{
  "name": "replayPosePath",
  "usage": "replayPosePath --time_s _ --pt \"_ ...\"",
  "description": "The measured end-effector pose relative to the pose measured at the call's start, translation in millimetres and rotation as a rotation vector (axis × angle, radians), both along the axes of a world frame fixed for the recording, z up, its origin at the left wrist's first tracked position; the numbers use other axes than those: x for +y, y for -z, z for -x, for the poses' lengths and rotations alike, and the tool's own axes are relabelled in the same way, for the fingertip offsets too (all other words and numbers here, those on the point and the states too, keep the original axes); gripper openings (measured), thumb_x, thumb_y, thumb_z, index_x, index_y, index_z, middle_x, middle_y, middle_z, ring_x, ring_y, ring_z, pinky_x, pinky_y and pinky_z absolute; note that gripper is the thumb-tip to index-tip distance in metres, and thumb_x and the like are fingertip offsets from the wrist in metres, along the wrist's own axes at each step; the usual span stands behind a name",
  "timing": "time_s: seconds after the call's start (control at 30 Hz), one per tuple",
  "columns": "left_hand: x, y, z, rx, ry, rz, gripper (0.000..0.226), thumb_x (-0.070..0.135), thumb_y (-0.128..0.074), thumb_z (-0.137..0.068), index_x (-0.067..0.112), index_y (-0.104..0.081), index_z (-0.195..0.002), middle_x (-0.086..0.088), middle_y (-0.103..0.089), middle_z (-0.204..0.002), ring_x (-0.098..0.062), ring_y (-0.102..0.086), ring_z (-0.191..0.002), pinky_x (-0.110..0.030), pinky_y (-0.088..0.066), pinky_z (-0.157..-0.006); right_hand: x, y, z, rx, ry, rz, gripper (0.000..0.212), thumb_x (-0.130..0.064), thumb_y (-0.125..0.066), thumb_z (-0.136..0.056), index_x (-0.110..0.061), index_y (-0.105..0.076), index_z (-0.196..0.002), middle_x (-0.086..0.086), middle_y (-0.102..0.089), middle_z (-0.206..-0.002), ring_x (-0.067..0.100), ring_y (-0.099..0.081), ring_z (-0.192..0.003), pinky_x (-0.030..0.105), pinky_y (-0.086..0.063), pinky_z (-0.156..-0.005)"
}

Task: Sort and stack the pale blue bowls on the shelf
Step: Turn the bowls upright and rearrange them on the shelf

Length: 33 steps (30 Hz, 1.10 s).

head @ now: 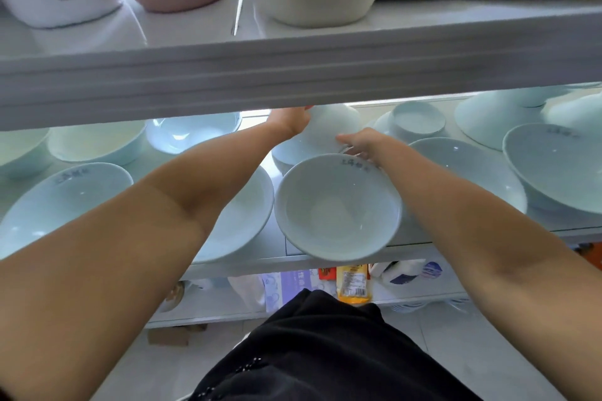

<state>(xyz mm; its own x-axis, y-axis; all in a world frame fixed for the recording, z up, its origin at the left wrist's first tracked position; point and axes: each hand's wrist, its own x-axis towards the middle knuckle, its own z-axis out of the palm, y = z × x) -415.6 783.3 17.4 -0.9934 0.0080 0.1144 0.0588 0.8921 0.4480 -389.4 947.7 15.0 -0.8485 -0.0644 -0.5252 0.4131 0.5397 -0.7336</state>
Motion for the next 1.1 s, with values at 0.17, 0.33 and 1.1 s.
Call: replayPosePath --time_s 0.17,0.33,1.1 --pt "-12.1 -3.4 2.4 -0.058 -0.139 -0.284 0.024 0.014 -0.047 -0.094 0.021 -0.045 -0.07 0.002 -0.045 -0.078 -0.014 -0.039 -0.075 -0.02 -0.036 -0.066 -11.8 -11.5 12.8 0.117 0.294 0.468 0.011 -0.002 -0.053 -0.092 -0.01 -0.048 -0.085 0.007 -0.058 -0.084 0.015 -0.057 -0.067 0.038 -0.058 -0.07" --pt "-25.0 -11.6 -7.4 -0.149 -0.225 -0.442 0.01 0.026 -0.054 -0.094 0.018 -0.06 -0.094 0.004 -0.054 -0.093 -0.01 -0.048 -0.083 -0.018 -0.039 -0.073 -27.3 -33.1 22.3 0.36 0.274 0.433 0.024 0.001 -0.046 -0.091 -0.019 -0.051 -0.078 0.002 -0.055 -0.083 0.015 -0.052 -0.075 0.026 -0.051 -0.064" --pt "-25.6 4.9 -31.8 -0.182 -0.199 -0.074 0.039 0.018 -0.034 -0.099 0.006 -0.046 -0.134 -0.014 -0.045 -0.141 -0.029 -0.047 -0.125 -0.033 -0.039 -0.099 -58.4 4.1 -10.3 0.712 -0.711 -0.673 0.02 -0.024 -0.05 -0.092 -0.016 -0.061 -0.107 0.009 -0.063 -0.109 0.029 -0.057 -0.1 0.032 -0.041 -0.079"
